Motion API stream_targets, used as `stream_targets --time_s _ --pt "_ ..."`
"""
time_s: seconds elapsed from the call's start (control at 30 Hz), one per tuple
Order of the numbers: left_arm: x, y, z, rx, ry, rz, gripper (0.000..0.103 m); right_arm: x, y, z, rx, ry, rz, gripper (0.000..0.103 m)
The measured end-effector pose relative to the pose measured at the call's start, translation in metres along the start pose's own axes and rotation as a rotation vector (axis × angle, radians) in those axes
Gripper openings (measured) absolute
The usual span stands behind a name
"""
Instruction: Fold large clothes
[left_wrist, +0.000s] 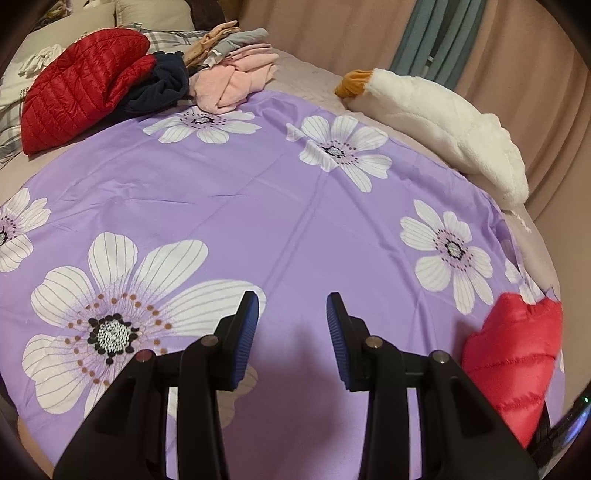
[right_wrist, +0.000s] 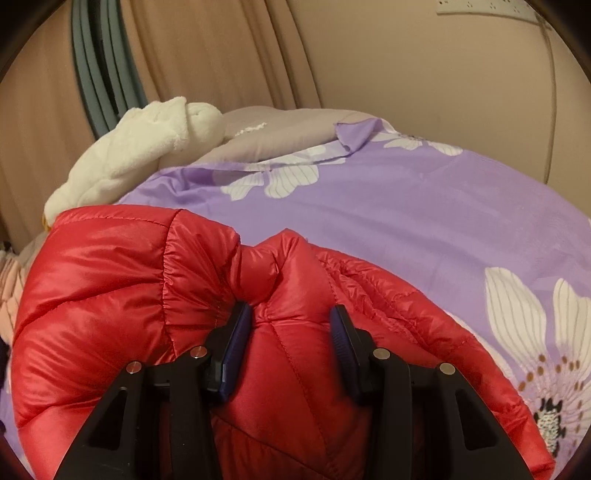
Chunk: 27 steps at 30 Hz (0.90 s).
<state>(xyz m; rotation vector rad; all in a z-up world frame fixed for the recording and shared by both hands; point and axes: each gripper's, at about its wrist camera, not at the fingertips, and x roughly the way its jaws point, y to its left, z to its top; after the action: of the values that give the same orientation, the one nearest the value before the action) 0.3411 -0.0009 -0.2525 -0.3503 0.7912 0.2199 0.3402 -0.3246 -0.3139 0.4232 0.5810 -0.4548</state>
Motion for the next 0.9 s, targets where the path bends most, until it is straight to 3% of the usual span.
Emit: stream_targets --time_s 0.13,0.27,0.33,0.4,0.43,0.5,0.6,0.8,0.9 --pt "-0.027 -0.001 -0.007 0.025 -0.013 -0.049 0.039 -0.004 0.004 0.007 -0.006 0.016 -0.008 0.043" --pt "-0.043 -0.001 -0.012 0.041 0.029 -0.140 0.049 -0.025 -0.001 0.018 -0.013 0.070 0.039 0.046" --pt "-0.047 -0.002 -0.012 0.015 0.046 -0.184 0.054 -0.045 -0.015 0.027 0.030 0.104 0.104 0.062" --pt "-0.050 -0.007 -0.012 0.006 0.054 -0.218 0.060 -0.071 -0.029 0.033 0.093 0.072 0.129 0.096" --pt "-0.051 -0.012 -0.013 0.011 0.059 -0.244 0.062 -0.085 -0.036 0.035 0.103 0.048 0.110 0.100" --pt "-0.050 -0.021 -0.017 0.020 0.074 -0.281 0.068 -0.106 -0.047 0.035 0.081 0.013 0.080 0.100" --pt "-0.040 -0.045 -0.029 0.060 0.130 -0.352 0.070 -0.112 -0.063 0.029 0.090 0.039 0.031 0.100" --pt "0.007 -0.104 -0.061 0.115 0.291 -0.490 0.072 -0.060 -0.106 -0.008 0.337 0.290 0.200 0.101" --pt "0.020 -0.111 -0.067 0.092 0.285 -0.520 0.080 -0.037 -0.113 -0.027 0.430 0.354 0.245 0.101"
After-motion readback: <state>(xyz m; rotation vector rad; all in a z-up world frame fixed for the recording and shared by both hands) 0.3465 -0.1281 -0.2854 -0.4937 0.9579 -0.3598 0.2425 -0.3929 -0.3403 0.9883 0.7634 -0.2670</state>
